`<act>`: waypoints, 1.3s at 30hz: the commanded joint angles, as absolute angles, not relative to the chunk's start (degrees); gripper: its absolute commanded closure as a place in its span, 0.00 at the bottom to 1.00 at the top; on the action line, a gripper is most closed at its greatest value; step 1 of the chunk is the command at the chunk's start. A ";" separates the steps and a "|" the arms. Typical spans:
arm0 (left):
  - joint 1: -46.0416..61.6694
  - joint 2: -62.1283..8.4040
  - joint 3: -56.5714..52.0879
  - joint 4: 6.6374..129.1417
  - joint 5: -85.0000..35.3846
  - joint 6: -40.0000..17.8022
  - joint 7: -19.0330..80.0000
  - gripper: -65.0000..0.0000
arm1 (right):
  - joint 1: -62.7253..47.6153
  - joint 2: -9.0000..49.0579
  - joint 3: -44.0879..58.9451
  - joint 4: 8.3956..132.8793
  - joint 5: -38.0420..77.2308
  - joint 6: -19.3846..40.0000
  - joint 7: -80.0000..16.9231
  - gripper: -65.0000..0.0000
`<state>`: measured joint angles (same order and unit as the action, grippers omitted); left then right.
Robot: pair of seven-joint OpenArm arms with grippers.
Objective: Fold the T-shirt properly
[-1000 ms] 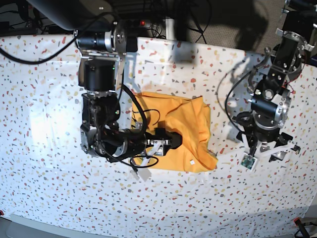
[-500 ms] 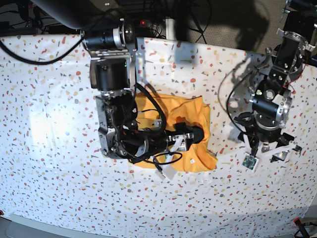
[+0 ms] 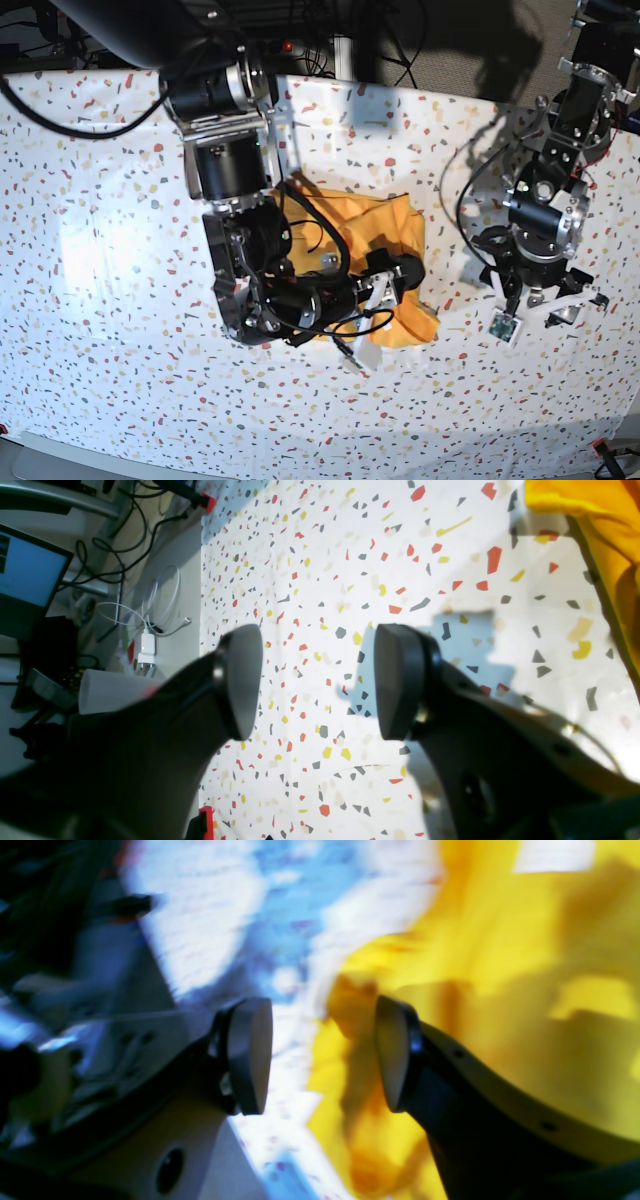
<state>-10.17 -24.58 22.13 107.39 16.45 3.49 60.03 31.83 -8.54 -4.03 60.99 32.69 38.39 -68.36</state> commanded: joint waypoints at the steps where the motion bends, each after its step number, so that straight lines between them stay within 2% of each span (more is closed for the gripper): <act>1: -11.42 -24.95 21.74 108.40 17.30 4.12 59.11 0.47 | 33.95 -9.00 -4.10 62.11 32.14 37.23 -67.70 0.50; 11: -11.40 -24.93 21.74 108.40 17.28 4.14 59.09 0.47 | 33.95 -9.00 -4.14 63.44 15.59 32.42 -67.26 0.50; 15: -11.25 -24.93 21.74 108.38 17.26 4.14 59.09 0.47 | 32.27 -9.00 -4.14 63.42 14.28 32.12 -67.05 0.50; 24: -11.27 -24.93 21.74 108.38 17.28 4.12 59.07 0.47 | 28.62 -9.00 -4.14 63.42 32.03 32.64 -67.00 0.50; 31: -11.27 -24.93 21.74 108.38 17.28 4.12 59.07 0.47 | 29.36 -9.00 -4.14 63.42 52.71 39.05 -67.05 0.50; 39: -11.27 -24.93 21.74 108.38 17.26 4.14 59.07 0.47 | 29.71 -9.00 -4.14 63.42 60.71 40.00 -67.05 0.50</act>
<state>-10.15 -24.58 22.13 107.39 16.45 3.49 60.03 27.75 -8.56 -4.16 62.37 59.02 39.09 -67.77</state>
